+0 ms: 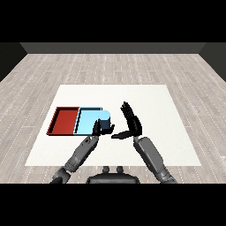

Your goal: Pick the blue can and put it in the blue box

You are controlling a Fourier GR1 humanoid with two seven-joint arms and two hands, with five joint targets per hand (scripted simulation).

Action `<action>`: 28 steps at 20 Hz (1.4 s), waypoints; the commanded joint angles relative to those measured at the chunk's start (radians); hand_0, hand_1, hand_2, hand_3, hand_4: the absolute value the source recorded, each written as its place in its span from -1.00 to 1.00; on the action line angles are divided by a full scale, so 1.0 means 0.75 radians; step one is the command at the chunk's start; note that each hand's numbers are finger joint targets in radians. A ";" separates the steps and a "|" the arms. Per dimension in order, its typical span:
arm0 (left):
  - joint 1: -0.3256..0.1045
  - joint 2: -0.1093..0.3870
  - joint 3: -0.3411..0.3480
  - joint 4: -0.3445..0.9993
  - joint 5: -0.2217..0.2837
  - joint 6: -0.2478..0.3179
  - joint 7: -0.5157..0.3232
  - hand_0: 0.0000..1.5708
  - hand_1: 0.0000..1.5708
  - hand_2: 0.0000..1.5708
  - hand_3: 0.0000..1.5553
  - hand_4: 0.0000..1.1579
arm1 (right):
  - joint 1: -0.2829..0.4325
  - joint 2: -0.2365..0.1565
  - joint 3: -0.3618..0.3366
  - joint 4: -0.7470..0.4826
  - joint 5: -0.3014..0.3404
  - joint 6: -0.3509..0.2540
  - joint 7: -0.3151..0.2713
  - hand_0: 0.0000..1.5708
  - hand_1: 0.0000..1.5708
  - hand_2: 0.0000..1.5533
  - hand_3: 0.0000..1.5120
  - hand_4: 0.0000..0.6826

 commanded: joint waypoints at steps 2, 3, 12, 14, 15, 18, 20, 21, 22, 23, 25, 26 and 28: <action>-0.043 0.021 0.069 0.029 -0.019 -0.024 0.007 1.00 1.00 1.00 0.92 0.95 | 0.223 -0.116 -0.117 -0.245 -0.074 0.074 -0.049 -1.00 -1.00 -1.00 -1.00 -1.00; -0.003 0.055 0.077 0.015 -0.027 -0.044 0.019 1.00 1.00 1.00 0.91 0.95 | 0.238 -0.077 -0.116 -0.258 -0.076 0.050 -0.043 -1.00 -1.00 -1.00 -1.00 -1.00; -0.104 0.228 0.231 0.110 -0.051 -0.043 0.181 1.00 1.00 1.00 0.92 0.96 | 0.337 -0.224 -0.363 -0.397 -0.169 0.077 0.054 -1.00 -1.00 -1.00 -1.00 -1.00; -0.062 0.291 0.282 0.218 -0.031 -0.079 0.149 1.00 1.00 1.00 0.92 0.93 | 0.340 -0.196 -0.377 -0.272 -0.163 0.106 -0.036 -1.00 -1.00 -1.00 -1.00 -1.00; -0.060 0.354 0.321 0.178 0.015 -0.131 0.219 1.00 1.00 1.00 0.93 0.91 | 0.421 -0.178 -0.340 -0.356 -0.129 0.075 -0.049 -1.00 -1.00 -1.00 -1.00 -1.00; -0.124 0.359 0.367 0.368 -0.003 -0.138 0.234 1.00 1.00 1.00 0.93 0.88 | 0.323 -0.213 -0.418 -0.262 -0.165 0.125 -0.028 -1.00 -1.00 -1.00 -1.00 -1.00; -0.247 0.354 0.393 0.548 -0.033 -0.145 0.247 1.00 1.00 1.00 0.95 0.84 | 0.351 -0.187 -0.399 -0.297 -0.146 0.101 -0.020 -1.00 -1.00 -1.00 -1.00 -1.00; -0.220 0.374 0.389 0.581 -0.052 -0.127 0.239 1.00 1.00 1.00 0.94 0.83 | 0.311 -0.143 -0.350 -0.256 -0.105 0.068 -0.026 -1.00 -1.00 -1.00 -1.00 -1.00; -0.298 0.396 0.409 0.649 -0.050 -0.174 0.273 1.00 1.00 1.00 0.93 0.83 | 0.303 -0.161 -0.399 -0.207 -0.118 0.100 -0.062 -1.00 -1.00 -1.00 -1.00 -1.00; -0.334 0.348 0.396 0.733 -0.090 -0.118 0.239 1.00 1.00 1.00 0.92 0.82 | 0.272 -0.146 -0.365 -0.204 -0.063 0.041 -0.018 -1.00 -1.00 -1.00 -1.00 -1.00; -0.383 0.342 0.373 0.842 -0.129 -0.061 0.326 1.00 1.00 1.00 0.86 0.78 | 0.323 -0.162 -0.391 -0.207 -0.116 0.085 -0.021 -1.00 -1.00 -1.00 -1.00 -1.00; -0.405 0.357 0.373 0.886 -0.135 -0.079 0.353 1.00 1.00 0.97 0.80 0.71 | 0.257 -0.140 -0.420 -0.065 -0.137 0.129 -0.093 -1.00 -1.00 -1.00 -1.00 -1.00; -0.462 0.361 0.380 0.976 -0.146 -0.105 0.408 1.00 1.00 0.96 0.82 0.67 | 0.309 -0.169 -0.440 -0.186 -0.172 0.125 -0.023 -1.00 -1.00 -1.00 -1.00 -1.00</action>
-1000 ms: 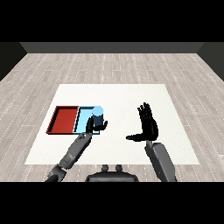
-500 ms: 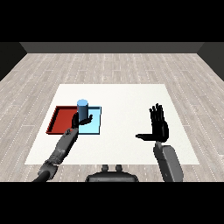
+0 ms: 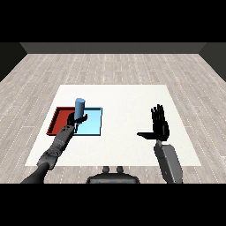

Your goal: Pick the blue can and put it in the blue box

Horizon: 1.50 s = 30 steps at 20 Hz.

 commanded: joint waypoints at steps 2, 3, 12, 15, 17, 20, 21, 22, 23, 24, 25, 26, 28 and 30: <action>-0.090 -0.049 -0.031 0.249 -0.083 0.025 0.066 1.00 1.00 0.91 0.77 0.70 | -0.042 0.037 -0.019 0.126 0.016 -0.004 -0.041 -1.00 -1.00 -1.00 -1.00 -1.00; -0.116 -0.082 -0.051 0.269 -0.108 0.048 0.111 0.98 0.98 0.88 0.66 0.67 | 0.031 -0.008 -0.053 0.079 -0.031 0.072 -0.057 -1.00 -1.00 -1.00 -1.00 -1.00; -0.050 -0.165 -0.021 0.387 -0.104 -0.031 0.160 1.00 1.00 0.82 -1.00 0.35 | -0.021 0.065 -0.031 0.164 -0.016 0.068 -0.087 -1.00 -1.00 -1.00 -1.00 -1.00; -0.085 -0.167 -0.039 0.410 -0.137 -0.026 0.159 0.84 0.84 0.77 -1.00 -0.11 | -0.019 0.013 -0.089 0.168 -0.027 0.083 -0.084 -1.00 -1.00 -1.00 -1.00 -1.00; -0.080 -0.142 -0.054 0.422 -0.155 -0.092 0.186 -0.60 -0.60 -0.51 -0.40 0.34 | -0.034 0.063 -0.052 0.185 -0.007 0.069 -0.106 -1.00 -1.00 -1.00 -1.00 -1.00; -0.132 -0.126 -0.071 0.423 -0.189 0.024 0.262 -1.00 -1.00 -1.00 -1.00 -1.00 | -0.002 0.020 -0.111 0.157 -0.066 0.124 -0.093 -1.00 -1.00 -1.00 -1.00 -1.00; -0.093 -0.180 -0.048 0.410 -0.170 0.113 0.195 -1.00 -1.00 -1.00 -1.00 -1.00 | 0.072 0.021 -0.094 0.091 -0.086 0.153 -0.088 -1.00 -1.00 -1.00 -1.00 -1.00; -0.137 -0.138 -0.040 0.401 -0.167 0.151 0.212 -1.00 -1.00 -1.00 -1.00 -1.00 | 0.007 0.015 -0.103 0.145 -0.067 0.150 -0.096 -1.00 -1.00 -1.00 -1.00 -1.00; -0.044 -0.139 -0.031 0.384 -0.161 0.157 0.107 -1.00 -1.00 -1.00 -1.00 -1.00 | -0.038 0.044 -0.078 0.166 -0.035 0.107 -0.079 -1.00 -1.00 -1.00 -1.00 -1.00; -0.055 -0.143 0.001 0.364 -0.133 0.243 0.085 -1.00 -1.00 -1.00 -1.00 -1.00 | -0.080 0.039 -0.087 0.163 -0.050 0.101 -0.050 -1.00 -1.00 -1.00 -1.00 -1.00; -0.039 -0.167 0.035 0.317 -0.103 0.313 0.029 -1.00 -1.00 -1.00 -1.00 -1.00 | 0.001 0.070 -0.054 0.063 -0.025 0.059 -0.055 -1.00 -1.00 -1.00 -1.00 -1.00; -0.058 -0.185 0.072 0.273 -0.070 0.391 -0.028 -1.00 -1.00 -1.00 -1.00 -1.00 | -0.024 0.065 -0.070 0.181 -0.036 0.125 -0.118 -1.00 -1.00 -1.00 -1.00 -1.00; -0.036 -0.151 0.148 0.133 -0.001 0.440 -0.216 -1.00 -1.00 -1.00 -1.00 -1.00 | 0.008 0.046 -0.070 0.118 -0.065 0.127 -0.054 -1.00 -1.00 -1.00 -1.00 -1.00; -0.039 -0.127 0.163 0.031 0.007 0.405 -0.339 -1.00 -1.00 -1.00 -1.00 -1.00 | 0.040 0.018 -0.084 0.059 -0.077 0.139 -0.037 -1.00 -1.00 -1.00 -1.00 -1.00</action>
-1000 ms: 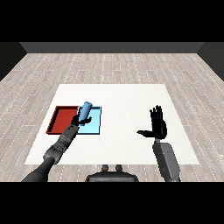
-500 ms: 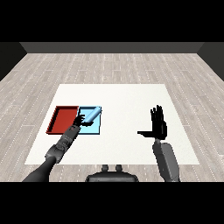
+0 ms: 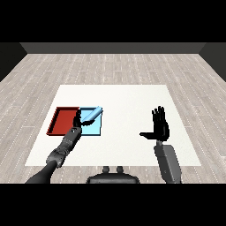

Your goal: Pick the blue can and put it in the blue box

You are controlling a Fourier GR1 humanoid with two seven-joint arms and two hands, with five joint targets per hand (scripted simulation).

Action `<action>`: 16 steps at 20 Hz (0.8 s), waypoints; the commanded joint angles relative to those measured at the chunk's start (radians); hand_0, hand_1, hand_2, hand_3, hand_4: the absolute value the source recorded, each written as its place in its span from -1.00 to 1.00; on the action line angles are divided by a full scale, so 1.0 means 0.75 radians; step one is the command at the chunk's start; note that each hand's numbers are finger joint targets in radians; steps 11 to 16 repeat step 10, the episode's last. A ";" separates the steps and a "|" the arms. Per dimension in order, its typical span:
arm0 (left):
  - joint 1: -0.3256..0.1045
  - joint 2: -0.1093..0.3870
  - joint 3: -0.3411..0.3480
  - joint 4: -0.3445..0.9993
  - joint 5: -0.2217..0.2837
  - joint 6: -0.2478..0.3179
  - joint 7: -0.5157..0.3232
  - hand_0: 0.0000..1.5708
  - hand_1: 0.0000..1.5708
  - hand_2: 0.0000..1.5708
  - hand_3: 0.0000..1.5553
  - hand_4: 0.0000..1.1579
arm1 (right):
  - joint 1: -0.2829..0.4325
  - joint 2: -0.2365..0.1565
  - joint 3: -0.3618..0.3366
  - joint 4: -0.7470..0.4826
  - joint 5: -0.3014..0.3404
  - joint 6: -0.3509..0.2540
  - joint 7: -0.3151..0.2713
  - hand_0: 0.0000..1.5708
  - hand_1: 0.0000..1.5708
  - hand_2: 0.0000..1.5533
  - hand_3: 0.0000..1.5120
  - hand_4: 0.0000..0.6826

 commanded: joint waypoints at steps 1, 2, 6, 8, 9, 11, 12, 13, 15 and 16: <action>0.056 0.011 0.075 -0.212 0.061 0.065 -0.305 -1.00 -1.00 -1.00 -1.00 -1.00 | 0.054 0.012 0.034 -0.052 0.029 -0.001 -0.013 -1.00 -1.00 -1.00 -1.00 -1.00; 0.052 -0.007 0.077 -0.269 0.069 -0.014 -0.363 -1.00 -1.00 -1.00 -1.00 -1.00 | 0.005 0.011 0.015 -0.044 -0.001 -0.011 0.028 -1.00 -1.00 -1.00 -1.00 -1.00; 0.224 -0.050 0.053 -0.515 0.099 -0.205 -0.600 -1.00 -1.00 -1.00 -1.00 -1.00 | 0.059 -0.010 0.026 -0.046 0.032 0.002 0.011 -1.00 -1.00 -1.00 -1.00 -1.00; 0.281 -0.058 0.033 -0.649 0.125 -0.311 -0.630 -1.00 -1.00 -1.00 -1.00 -1.00 | 0.037 -0.022 0.008 -0.006 0.022 0.024 0.006 -1.00 -1.00 -1.00 -1.00 -1.00; 0.317 -0.063 0.016 -0.712 0.132 -0.357 -0.656 -1.00 -1.00 -1.00 -1.00 -1.00 | 0.055 -0.060 -0.002 -0.040 0.028 0.021 0.043 -1.00 -1.00 -1.00 -1.00 -1.00; 0.367 -0.067 0.002 -0.802 0.134 -0.338 -0.643 -1.00 -1.00 -1.00 -1.00 -1.00 | 0.097 -0.055 0.011 -0.087 0.033 0.016 0.044 -1.00 -1.00 -1.00 -1.00 -1.00; 0.367 -0.067 0.002 -0.802 0.134 -0.338 -0.643 -1.00 -1.00 -1.00 -1.00 -1.00 | 0.097 -0.055 0.011 -0.087 0.033 0.016 0.044 -1.00 -1.00 -1.00 -1.00 -1.00; 0.367 -0.067 0.002 -0.802 0.134 -0.338 -0.643 -1.00 -1.00 -1.00 -1.00 -1.00 | 0.097 -0.055 0.011 -0.087 0.033 0.016 0.044 -1.00 -1.00 -1.00 -1.00 -1.00; 0.367 -0.067 0.002 -0.802 0.134 -0.338 -0.643 -1.00 -1.00 -1.00 -1.00 -1.00 | 0.097 -0.055 0.011 -0.087 0.033 0.016 0.044 -1.00 -1.00 -1.00 -1.00 -1.00; 0.367 -0.067 0.002 -0.802 0.134 -0.338 -0.643 -1.00 -1.00 -1.00 -1.00 -1.00 | 0.097 -0.055 0.011 -0.087 0.033 0.016 0.044 -1.00 -1.00 -1.00 -1.00 -1.00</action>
